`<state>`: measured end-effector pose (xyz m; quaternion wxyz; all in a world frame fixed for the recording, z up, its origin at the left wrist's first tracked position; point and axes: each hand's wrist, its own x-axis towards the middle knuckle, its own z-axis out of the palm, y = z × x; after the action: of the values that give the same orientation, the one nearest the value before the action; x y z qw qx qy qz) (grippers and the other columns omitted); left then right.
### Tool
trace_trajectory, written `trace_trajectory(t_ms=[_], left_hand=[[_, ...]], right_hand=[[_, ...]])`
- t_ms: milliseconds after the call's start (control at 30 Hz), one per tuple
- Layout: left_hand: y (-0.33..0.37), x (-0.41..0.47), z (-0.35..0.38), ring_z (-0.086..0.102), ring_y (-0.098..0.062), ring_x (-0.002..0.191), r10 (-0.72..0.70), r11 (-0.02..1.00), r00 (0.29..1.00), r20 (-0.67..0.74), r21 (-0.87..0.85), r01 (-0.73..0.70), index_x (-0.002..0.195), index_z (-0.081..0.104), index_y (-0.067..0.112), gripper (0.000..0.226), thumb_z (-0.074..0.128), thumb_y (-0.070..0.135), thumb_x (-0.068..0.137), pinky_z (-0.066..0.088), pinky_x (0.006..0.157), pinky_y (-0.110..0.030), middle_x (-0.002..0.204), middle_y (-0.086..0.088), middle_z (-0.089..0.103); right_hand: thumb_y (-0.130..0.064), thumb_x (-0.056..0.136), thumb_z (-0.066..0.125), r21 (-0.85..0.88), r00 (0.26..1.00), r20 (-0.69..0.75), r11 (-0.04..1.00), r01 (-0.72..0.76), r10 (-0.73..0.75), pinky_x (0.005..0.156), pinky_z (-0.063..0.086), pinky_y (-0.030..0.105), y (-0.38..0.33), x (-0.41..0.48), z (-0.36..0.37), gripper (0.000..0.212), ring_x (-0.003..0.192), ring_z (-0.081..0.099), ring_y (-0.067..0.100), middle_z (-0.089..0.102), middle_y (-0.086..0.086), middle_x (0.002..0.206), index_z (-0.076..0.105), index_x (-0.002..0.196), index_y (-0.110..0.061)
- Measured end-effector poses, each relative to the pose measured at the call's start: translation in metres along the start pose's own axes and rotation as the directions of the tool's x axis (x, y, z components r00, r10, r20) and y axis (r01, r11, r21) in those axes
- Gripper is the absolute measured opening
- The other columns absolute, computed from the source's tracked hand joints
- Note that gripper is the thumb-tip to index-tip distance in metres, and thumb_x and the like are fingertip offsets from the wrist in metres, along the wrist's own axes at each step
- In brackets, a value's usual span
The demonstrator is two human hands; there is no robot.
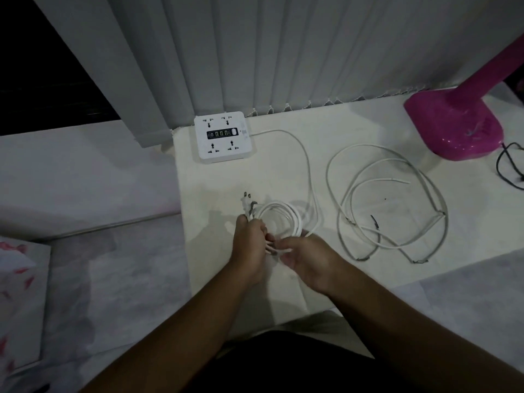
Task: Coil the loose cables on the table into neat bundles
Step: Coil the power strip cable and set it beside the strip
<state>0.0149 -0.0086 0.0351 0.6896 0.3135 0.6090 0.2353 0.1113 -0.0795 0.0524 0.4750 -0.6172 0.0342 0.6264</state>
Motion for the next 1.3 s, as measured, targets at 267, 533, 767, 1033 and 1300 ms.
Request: trace_trajectory(t_ms=[267, 533, 767, 1033, 1300], left_hand=[[0.034, 0.013, 0.051, 0.046, -0.014, 0.047, 0.113, 0.928, 0.992, 0.053, 0.352, -0.125, 0.070, 0.050, 0.019, 0.014, 0.048, 0.012, 0.082, 0.040, 0.058, -0.030, 0.051, 0.007, 0.050], [0.031, 0.009, 0.096, 0.065, -0.022, 0.070, 0.033, 0.977, 0.991, 0.129, 0.205, -0.059, 0.089, 0.073, 0.007, 0.013, 0.066, 0.010, 0.079, 0.052, 0.069, -0.037, 0.074, -0.009, 0.067], [0.012, 0.010, 0.117, 0.064, -0.016, 0.058, 0.059, 0.998, 0.997, -0.045, -0.035, -0.060, 0.100, 0.078, 0.023, 0.047, 0.046, -0.003, 0.076, 0.051, 0.056, -0.026, 0.081, -0.005, 0.077], [0.050, 0.055, 0.111, 0.045, -0.010, 0.040, 0.128, 0.962, 0.992, 0.024, 0.239, -0.130, 0.093, 0.076, 0.014, 0.044, 0.041, -0.009, 0.077, 0.036, 0.042, -0.020, 0.049, 0.006, 0.058], [0.069, 0.090, 0.106, 0.062, -0.007, 0.073, 0.113, 0.928, 0.983, 0.145, 0.338, -0.157, 0.112, 0.064, 0.025, 0.037, 0.058, 0.014, 0.077, 0.047, 0.068, -0.023, 0.083, 0.004, 0.067]], right_hand=[[-0.012, 0.088, 0.072, -0.296, 0.953, 0.291, 0.955, 0.005, 0.085, 0.091, 0.055, 0.044, -0.083, 0.034, -0.056, 0.017, 0.085, 0.064, 0.022, 0.065, 0.011, 0.089, 0.069, 0.105, -0.009], [-0.029, 0.106, 0.045, -0.571, 0.970, 0.222, 0.793, 0.212, -0.099, 0.066, 0.056, 0.038, -0.109, 0.059, -0.093, 0.024, 0.070, 0.060, 0.018, 0.059, 0.008, 0.081, 0.055, 0.092, -0.012], [-0.022, 0.103, 0.047, -0.554, 0.968, 0.249, 0.816, 0.168, -0.030, 0.095, 0.055, 0.056, -0.104, 0.070, -0.097, 0.030, 0.101, 0.071, 0.038, 0.072, 0.024, 0.110, 0.066, 0.119, -0.005], [0.008, 0.084, 0.066, -0.318, 0.925, 0.379, 0.941, 0.116, 0.014, 0.080, 0.044, 0.043, -0.149, 0.099, -0.085, 0.028, 0.088, 0.065, 0.034, 0.066, 0.025, 0.100, 0.068, 0.112, 0.003], [-0.015, 0.106, 0.045, -0.215, 0.933, 0.360, 0.973, 0.088, -0.005, 0.068, 0.045, 0.030, -0.143, 0.119, -0.072, 0.018, 0.063, 0.051, 0.014, 0.054, 0.003, 0.067, 0.061, 0.104, -0.006]])
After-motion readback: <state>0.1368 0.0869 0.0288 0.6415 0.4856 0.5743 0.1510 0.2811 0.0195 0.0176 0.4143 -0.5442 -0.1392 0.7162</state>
